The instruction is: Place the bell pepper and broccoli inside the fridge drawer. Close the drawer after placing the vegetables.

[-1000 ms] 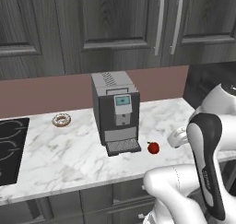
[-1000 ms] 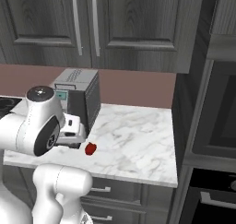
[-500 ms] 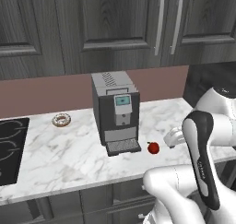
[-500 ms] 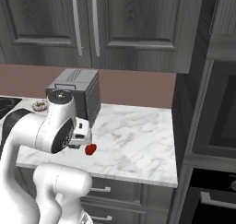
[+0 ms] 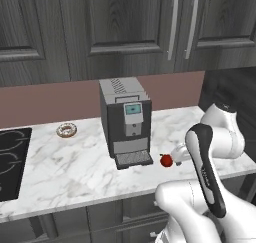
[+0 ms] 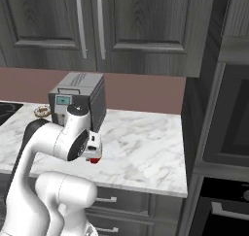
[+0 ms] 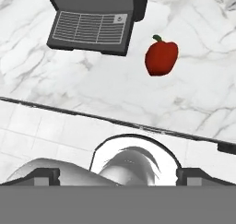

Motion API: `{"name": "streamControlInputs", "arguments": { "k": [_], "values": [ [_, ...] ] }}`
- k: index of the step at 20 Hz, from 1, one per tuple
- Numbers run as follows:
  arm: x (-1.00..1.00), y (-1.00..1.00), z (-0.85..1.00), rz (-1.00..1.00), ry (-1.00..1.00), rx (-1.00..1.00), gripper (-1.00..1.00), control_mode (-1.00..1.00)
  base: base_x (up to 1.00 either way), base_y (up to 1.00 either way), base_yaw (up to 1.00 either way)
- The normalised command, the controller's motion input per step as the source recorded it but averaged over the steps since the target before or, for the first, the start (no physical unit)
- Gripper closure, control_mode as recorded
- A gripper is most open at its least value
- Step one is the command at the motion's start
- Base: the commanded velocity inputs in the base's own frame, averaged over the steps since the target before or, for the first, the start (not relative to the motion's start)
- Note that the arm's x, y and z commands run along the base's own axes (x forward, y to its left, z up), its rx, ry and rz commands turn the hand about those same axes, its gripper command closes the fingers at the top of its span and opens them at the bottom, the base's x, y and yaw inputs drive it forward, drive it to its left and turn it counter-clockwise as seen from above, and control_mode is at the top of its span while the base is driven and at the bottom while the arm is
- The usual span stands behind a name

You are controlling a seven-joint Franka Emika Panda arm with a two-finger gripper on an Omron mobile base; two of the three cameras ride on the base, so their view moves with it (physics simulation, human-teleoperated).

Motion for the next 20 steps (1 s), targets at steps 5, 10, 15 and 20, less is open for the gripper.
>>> {"name": "streamControlInputs", "arguments": {
  "k": [5,10,15,20],
  "values": [
    [0.25,0.00,-0.37,0.00,0.00,0.06,-1.00,-1.00,0.00,0.00,0.00],
    [0.32,0.00,-0.16,0.00,0.00,0.03,-1.00,-1.00,0.00,0.00,0.00],
    [0.43,0.00,-0.12,0.00,0.01,0.00,-1.00,-1.00,0.00,0.00,0.00],
    [0.34,0.00,-0.22,0.00,0.02,0.00,-1.00,-1.00,0.00,0.00,0.00]
  ]
}}
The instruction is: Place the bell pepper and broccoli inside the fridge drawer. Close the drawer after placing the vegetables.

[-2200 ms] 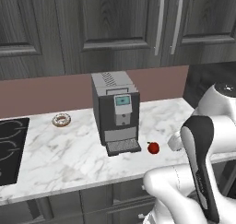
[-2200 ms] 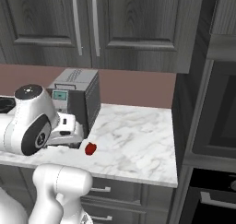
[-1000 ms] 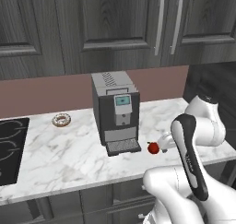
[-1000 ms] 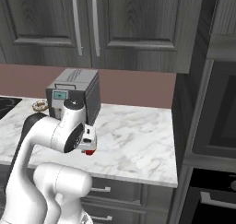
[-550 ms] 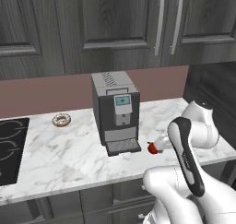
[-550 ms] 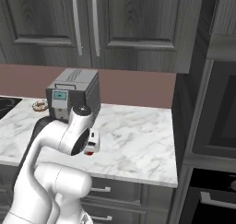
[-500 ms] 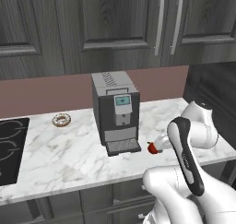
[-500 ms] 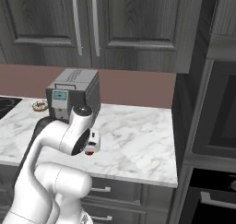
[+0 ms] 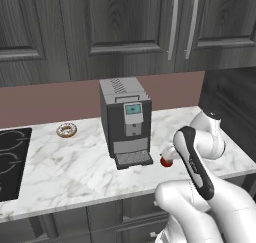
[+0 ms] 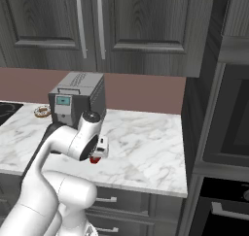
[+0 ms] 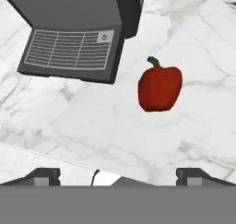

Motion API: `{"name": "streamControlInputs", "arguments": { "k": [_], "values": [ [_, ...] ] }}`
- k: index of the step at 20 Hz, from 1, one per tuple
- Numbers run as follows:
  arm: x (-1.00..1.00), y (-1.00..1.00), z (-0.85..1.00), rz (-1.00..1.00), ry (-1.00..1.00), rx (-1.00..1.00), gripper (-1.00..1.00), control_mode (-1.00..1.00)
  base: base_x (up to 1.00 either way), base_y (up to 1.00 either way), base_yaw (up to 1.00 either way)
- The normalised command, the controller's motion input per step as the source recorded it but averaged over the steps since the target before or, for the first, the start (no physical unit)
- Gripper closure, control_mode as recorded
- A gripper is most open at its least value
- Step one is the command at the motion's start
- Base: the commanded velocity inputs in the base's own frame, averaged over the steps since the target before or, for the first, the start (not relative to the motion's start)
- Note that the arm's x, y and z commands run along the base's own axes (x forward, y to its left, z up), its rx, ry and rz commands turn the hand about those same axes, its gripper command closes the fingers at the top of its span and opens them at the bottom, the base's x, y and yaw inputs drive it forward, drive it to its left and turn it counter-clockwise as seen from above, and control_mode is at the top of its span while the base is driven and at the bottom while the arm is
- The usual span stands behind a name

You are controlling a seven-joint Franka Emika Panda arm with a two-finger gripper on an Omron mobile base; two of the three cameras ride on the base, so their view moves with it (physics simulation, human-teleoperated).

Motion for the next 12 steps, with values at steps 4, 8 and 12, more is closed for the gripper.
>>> {"name": "streamControlInputs", "arguments": {
  "k": [4,8,12],
  "values": [
    [0.24,0.00,-0.21,0.00,0.03,0.00,-1.00,-1.00,0.00,0.00,0.00],
    [0.18,0.00,-0.27,0.00,0.06,0.00,-1.00,-1.00,0.00,0.00,0.00],
    [0.19,0.00,-0.30,0.00,0.07,0.00,-1.00,-1.00,0.00,0.00,0.00]
  ]
}}
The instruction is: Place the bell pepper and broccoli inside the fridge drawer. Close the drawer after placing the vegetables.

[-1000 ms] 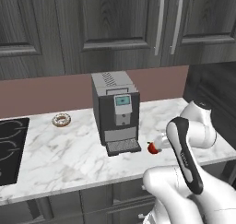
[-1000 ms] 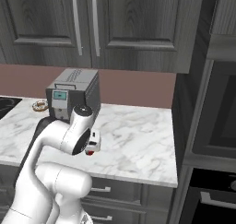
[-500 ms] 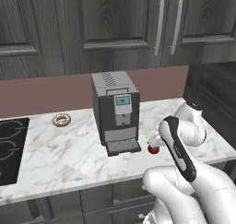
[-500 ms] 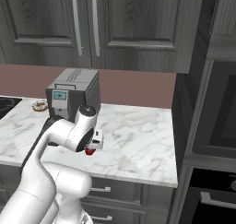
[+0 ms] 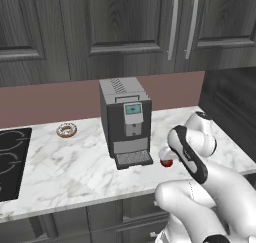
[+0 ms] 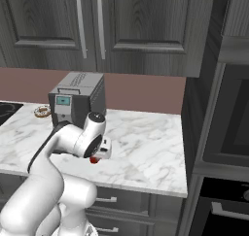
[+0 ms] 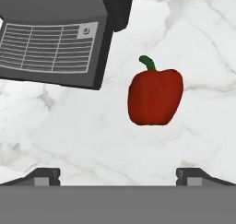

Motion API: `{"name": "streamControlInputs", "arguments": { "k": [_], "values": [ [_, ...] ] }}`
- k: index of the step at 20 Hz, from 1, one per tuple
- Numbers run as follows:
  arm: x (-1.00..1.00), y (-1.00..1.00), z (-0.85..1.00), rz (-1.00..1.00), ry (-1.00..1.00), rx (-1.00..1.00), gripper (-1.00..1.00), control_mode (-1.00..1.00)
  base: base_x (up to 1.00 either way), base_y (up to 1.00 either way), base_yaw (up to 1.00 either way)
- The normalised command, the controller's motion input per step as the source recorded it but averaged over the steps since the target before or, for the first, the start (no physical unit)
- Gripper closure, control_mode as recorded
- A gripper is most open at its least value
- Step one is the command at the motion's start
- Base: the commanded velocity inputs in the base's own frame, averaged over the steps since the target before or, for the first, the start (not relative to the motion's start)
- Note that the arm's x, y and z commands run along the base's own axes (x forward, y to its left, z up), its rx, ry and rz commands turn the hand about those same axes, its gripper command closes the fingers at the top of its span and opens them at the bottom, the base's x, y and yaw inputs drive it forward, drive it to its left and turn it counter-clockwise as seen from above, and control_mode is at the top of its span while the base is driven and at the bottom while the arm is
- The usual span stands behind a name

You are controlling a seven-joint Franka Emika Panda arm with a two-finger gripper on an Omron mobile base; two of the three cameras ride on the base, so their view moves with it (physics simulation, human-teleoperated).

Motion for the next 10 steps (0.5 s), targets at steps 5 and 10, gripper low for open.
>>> {"name": "streamControlInputs", "arguments": {
  "k": [5,10],
  "values": [
    [0.19,-0.02,-0.23,0.00,0.01,0.00,-1.00,-1.00,0.00,0.00,0.00],
    [0.17,0.00,-0.27,0.00,0.00,0.00,-1.00,-1.00,0.00,0.00,0.00]
  ]
}}
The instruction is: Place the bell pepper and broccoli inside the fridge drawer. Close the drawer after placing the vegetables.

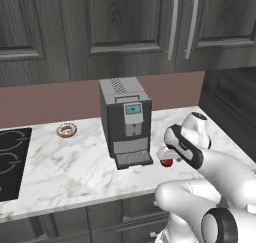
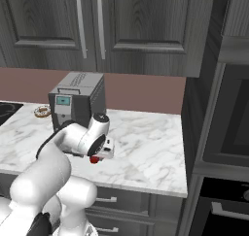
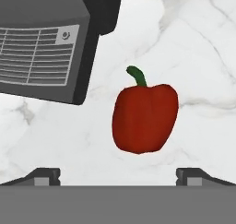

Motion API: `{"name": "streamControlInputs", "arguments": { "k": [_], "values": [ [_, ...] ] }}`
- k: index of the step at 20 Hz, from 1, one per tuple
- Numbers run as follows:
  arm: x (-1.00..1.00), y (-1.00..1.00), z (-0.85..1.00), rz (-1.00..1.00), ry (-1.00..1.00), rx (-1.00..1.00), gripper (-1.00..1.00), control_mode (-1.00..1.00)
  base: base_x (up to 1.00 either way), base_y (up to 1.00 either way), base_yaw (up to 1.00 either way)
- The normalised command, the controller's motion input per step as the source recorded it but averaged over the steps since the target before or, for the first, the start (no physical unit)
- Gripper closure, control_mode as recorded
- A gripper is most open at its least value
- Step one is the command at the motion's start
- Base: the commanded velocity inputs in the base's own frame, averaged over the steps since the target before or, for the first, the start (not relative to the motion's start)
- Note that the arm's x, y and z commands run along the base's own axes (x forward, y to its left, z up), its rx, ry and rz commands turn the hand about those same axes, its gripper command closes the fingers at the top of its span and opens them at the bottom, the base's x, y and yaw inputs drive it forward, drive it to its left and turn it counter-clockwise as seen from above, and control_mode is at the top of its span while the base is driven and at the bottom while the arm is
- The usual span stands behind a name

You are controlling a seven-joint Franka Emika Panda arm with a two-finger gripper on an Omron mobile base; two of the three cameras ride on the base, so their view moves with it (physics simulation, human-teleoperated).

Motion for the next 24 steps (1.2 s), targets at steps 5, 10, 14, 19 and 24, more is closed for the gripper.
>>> {"name": "streamControlInputs", "arguments": {
  "k": [5,10,14,19,24],
  "values": [
    [0.21,0.00,-0.35,0.00,0.01,0.00,-1.00,-1.00,0.00,0.00,0.00],
    [0.18,0.02,-0.29,0.00,0.01,0.00,-1.00,-1.00,0.00,0.00,0.00],
    [0.04,0.17,-0.31,0.00,0.03,0.00,-1.00,-1.00,0.00,0.00,0.00],
    [0.00,0.22,-0.35,0.00,0.04,0.00,-1.00,-1.00,0.00,0.00,0.00],
    [0.00,0.16,-0.39,0.00,0.04,0.00,1.00,-1.00,0.00,0.00,0.00]
  ]
}}
